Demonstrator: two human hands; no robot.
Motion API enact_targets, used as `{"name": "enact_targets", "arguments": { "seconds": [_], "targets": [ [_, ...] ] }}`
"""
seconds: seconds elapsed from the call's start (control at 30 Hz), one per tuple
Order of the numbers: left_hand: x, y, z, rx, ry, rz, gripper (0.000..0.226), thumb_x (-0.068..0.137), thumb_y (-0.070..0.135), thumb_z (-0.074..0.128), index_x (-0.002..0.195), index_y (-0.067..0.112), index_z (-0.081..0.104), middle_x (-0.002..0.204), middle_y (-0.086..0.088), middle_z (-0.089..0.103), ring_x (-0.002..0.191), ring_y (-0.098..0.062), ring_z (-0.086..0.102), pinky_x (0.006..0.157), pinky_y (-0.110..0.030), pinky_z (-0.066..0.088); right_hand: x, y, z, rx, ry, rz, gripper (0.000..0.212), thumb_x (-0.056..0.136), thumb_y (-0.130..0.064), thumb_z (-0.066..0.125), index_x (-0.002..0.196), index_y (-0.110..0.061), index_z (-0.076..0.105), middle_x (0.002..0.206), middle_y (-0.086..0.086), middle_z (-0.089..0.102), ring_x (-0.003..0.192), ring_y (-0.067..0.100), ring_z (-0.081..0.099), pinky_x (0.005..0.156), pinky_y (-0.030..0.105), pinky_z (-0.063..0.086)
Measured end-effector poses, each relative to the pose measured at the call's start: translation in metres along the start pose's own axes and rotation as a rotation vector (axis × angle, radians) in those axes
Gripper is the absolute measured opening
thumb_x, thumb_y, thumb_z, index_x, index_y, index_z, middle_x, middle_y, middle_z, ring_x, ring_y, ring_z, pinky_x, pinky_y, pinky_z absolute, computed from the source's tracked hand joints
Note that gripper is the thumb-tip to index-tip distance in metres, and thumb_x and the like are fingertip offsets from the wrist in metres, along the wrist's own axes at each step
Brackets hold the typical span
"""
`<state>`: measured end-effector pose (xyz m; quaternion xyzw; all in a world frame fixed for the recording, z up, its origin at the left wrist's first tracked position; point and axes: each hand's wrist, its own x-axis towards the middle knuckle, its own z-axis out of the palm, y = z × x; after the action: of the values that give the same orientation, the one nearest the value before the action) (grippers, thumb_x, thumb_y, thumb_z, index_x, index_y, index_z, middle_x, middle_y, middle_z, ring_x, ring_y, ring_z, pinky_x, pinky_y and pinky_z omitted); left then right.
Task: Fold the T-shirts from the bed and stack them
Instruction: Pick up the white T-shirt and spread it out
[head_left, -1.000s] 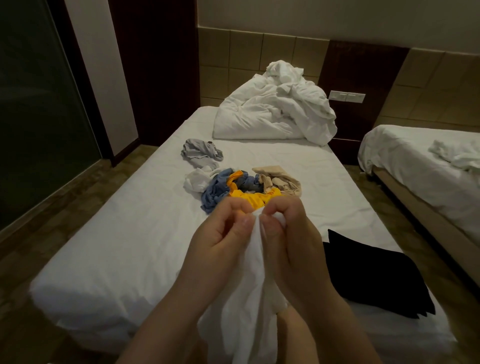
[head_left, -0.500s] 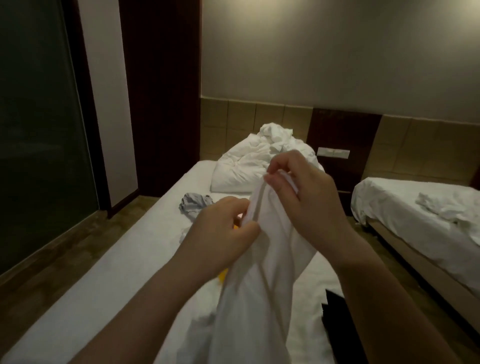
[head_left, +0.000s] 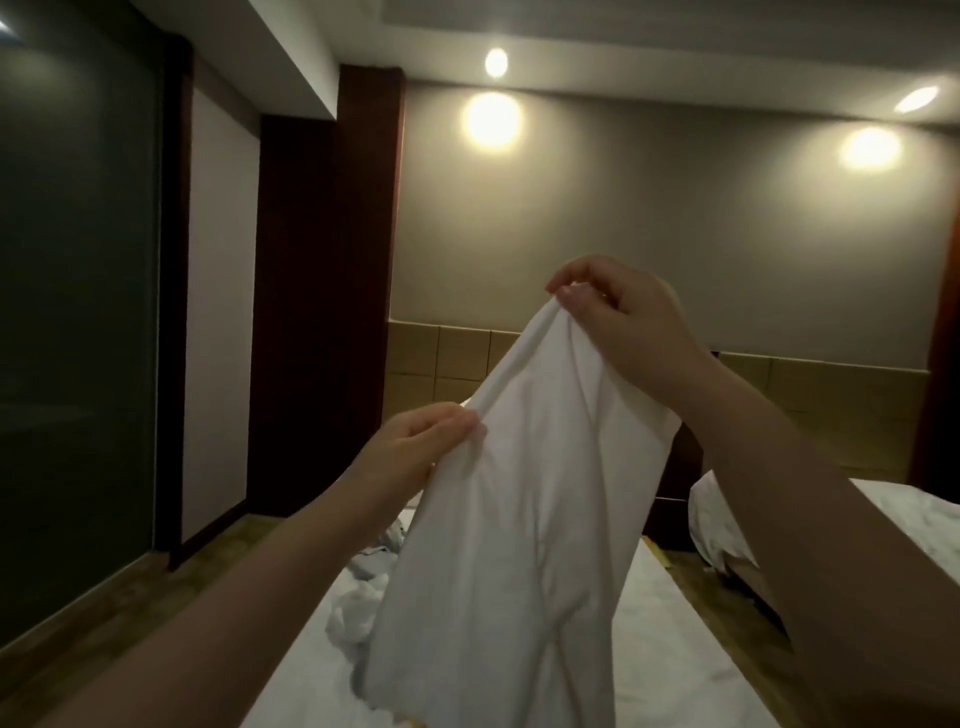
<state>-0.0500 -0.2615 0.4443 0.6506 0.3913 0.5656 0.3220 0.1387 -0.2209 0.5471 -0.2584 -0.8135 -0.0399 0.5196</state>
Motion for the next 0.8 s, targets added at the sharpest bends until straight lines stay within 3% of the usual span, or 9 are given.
{"name": "enact_targets", "arguments": {
  "seconds": [0.13, 0.23, 0.3, 0.4, 0.5, 0.7, 0.8],
  "targets": [
    [0.001, -0.003, 0.0, 0.072, 0.112, 0.04, 0.012, 0.09, 0.023, 0.054, 0.084, 0.024, 0.064, 0.088, -0.009, 0.063, 0.082, -0.032, 0.061, 0.079, -0.043, 0.054, -0.013, -0.002, -0.012, 0.031, -0.148, 0.073, 0.025, 0.094, -0.016, 0.051, 0.083, -0.034, 0.063, 0.083, -0.024, 0.059, 0.076, -0.021, 0.049, 0.066, -0.005, 0.031],
    [-0.003, -0.011, 0.001, 0.143, 0.085, 0.032, 0.022, 0.088, 0.015, 0.06, 0.097, 0.034, 0.057, 0.089, -0.01, 0.065, 0.08, -0.023, 0.065, 0.083, -0.044, 0.056, -0.025, -0.001, -0.019, 0.02, -0.242, 0.111, 0.021, 0.091, -0.017, 0.055, 0.082, -0.032, 0.065, 0.083, -0.023, 0.061, 0.075, -0.02, 0.051, 0.064, -0.004, 0.032],
    [-0.004, -0.014, 0.003, 0.147, 0.102, 0.032, 0.02, 0.088, 0.014, 0.06, 0.097, 0.032, 0.059, 0.089, -0.014, 0.065, 0.081, -0.023, 0.065, 0.084, -0.043, 0.055, -0.03, 0.0, -0.023, -0.034, -0.301, 0.15, 0.015, 0.088, -0.022, 0.06, 0.08, -0.034, 0.064, 0.085, -0.022, 0.061, 0.076, -0.016, 0.053, 0.064, 0.002, 0.036],
    [-0.01, -0.02, 0.008, 0.233, 0.14, 0.084, 0.018, 0.089, 0.015, 0.058, 0.089, 0.033, 0.058, 0.083, -0.005, 0.066, 0.079, -0.022, 0.065, 0.076, -0.037, 0.056, -0.034, 0.002, -0.025, -0.113, -0.387, 0.171, 0.013, 0.082, -0.027, 0.066, 0.076, -0.038, 0.063, 0.083, -0.022, 0.06, 0.077, -0.008, 0.054, 0.064, 0.011, 0.036],
    [-0.017, -0.027, 0.016, 0.325, 0.096, 0.181, 0.026, 0.089, 0.015, 0.059, 0.088, 0.04, 0.051, 0.083, 0.01, 0.06, 0.067, -0.012, 0.063, 0.064, -0.03, 0.057, -0.035, 0.0, -0.026, -0.167, -0.485, 0.146, 0.012, 0.079, -0.028, 0.07, 0.077, -0.039, 0.065, 0.082, -0.025, 0.06, 0.079, -0.018, 0.051, 0.061, 0.003, 0.035],
    [-0.018, -0.051, 0.025, 0.446, 0.15, 0.186, 0.017, 0.082, 0.021, 0.067, 0.076, 0.035, 0.059, 0.078, 0.014, 0.061, 0.069, -0.009, 0.06, 0.071, -0.024, 0.056, -0.037, 0.001, -0.023, -0.186, -0.495, 0.069, 0.014, 0.078, -0.026, 0.071, 0.074, -0.038, 0.065, 0.08, -0.022, 0.063, 0.08, -0.015, 0.053, 0.062, -0.001, 0.036],
    [-0.018, -0.055, 0.028, 0.437, 0.217, 0.22, 0.019, 0.081, 0.024, 0.068, 0.071, 0.037, 0.059, 0.074, 0.019, 0.061, 0.077, 0.001, 0.056, 0.068, -0.012, 0.049, -0.04, 0.005, -0.022, -0.145, -0.489, 0.048, 0.017, 0.078, -0.022, 0.072, 0.071, -0.036, 0.065, 0.079, -0.027, 0.064, 0.078, -0.014, 0.055, 0.066, -0.002, 0.035]
  ]
}}
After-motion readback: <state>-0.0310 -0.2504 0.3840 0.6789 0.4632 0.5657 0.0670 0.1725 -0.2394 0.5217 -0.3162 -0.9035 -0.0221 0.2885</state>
